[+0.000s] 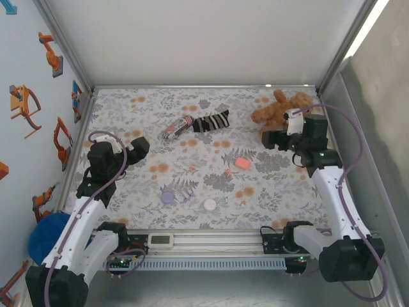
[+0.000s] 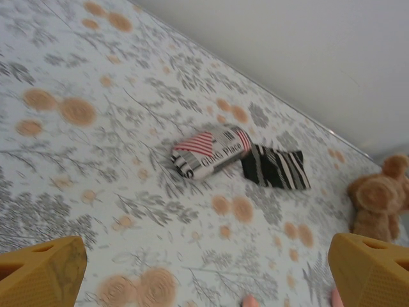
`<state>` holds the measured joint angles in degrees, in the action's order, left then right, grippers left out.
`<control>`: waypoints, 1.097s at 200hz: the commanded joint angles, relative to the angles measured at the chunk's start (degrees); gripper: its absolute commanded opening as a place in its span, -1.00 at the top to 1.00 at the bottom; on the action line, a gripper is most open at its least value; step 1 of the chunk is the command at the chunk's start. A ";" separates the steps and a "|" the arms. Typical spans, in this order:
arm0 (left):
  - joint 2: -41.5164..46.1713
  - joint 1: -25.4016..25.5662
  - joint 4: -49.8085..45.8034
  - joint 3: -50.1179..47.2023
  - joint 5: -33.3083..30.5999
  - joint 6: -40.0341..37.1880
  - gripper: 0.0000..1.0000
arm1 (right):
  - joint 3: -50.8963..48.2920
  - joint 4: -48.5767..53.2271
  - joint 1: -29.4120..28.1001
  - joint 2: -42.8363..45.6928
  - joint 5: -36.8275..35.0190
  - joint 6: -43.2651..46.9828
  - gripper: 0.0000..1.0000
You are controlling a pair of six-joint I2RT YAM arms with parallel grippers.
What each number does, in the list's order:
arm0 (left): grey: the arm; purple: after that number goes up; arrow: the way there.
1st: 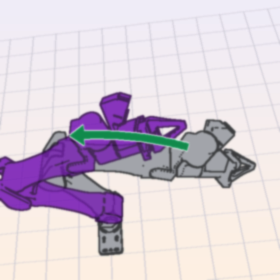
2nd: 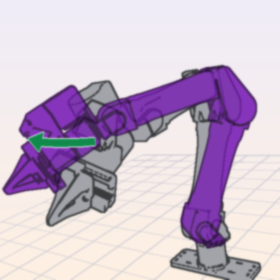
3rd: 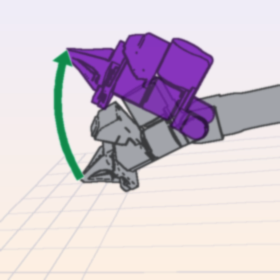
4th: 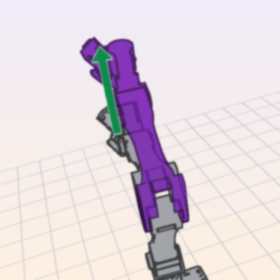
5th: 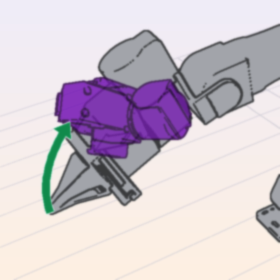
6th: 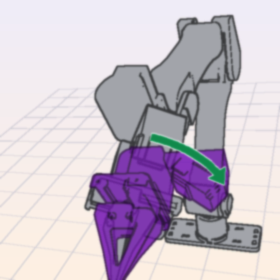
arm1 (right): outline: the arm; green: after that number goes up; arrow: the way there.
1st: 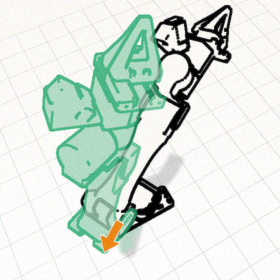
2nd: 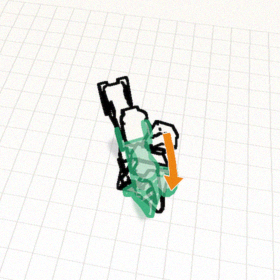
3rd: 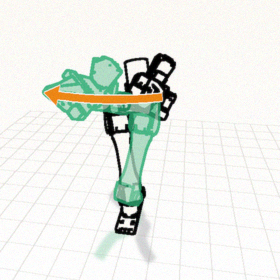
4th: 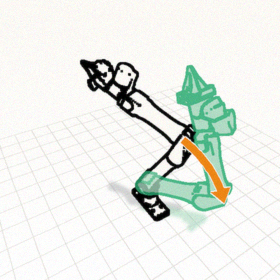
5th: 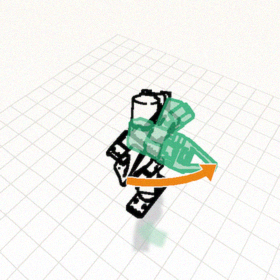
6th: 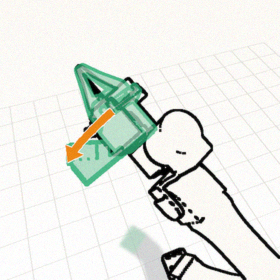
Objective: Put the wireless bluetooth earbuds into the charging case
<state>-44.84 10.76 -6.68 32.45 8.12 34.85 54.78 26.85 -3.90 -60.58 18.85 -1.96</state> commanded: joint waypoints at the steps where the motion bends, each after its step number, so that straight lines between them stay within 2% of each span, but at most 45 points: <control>1: 0.95 2.28 -3.24 -0.17 2.24 4.82 -0.93 | 2.58 9.69 -2.73 -1.79 -1.28 5.13 -0.88; 11: 1.07 3.21 -2.70 -0.51 2.86 5.80 -0.92 | 3.07 10.35 -3.53 -2.51 -1.71 5.93 -0.99; 63: 1.32 7.28 -1.06 -3.12 1.38 7.86 -0.93 | 4.49 13.15 -7.66 -7.40 -6.38 10.81 -1.00; 105: 1.68 7.53 -1.55 -4.23 0.28 7.52 -0.93 | 4.87 14.53 -9.96 -10.91 -9.15 18.07 -0.99; 126: 1.78 7.59 -2.48 -4.41 -0.03 7.21 -0.92 | 5.09 14.87 -11.57 -13.11 -9.10 23.48 -0.92; 159: 2.53 7.60 -3.84 -4.75 -0.10 6.61 -0.93 | 9.48 20.49 -15.23 -20.69 -11.55 30.36 -0.83; 189: 4.13 7.70 -4.73 -5.39 -1.25 6.90 -0.93 | 13.29 22.70 -17.76 -28.09 -15.06 32.75 -0.83; 219: 5.24 7.74 -7.44 -4.75 -2.81 6.39 -0.93 | 15.06 21.87 -18.90 -32.62 -13.81 34.36 -0.83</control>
<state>-40.86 18.09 -11.18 27.73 7.03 41.56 67.53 46.52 -21.98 -91.00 5.82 28.91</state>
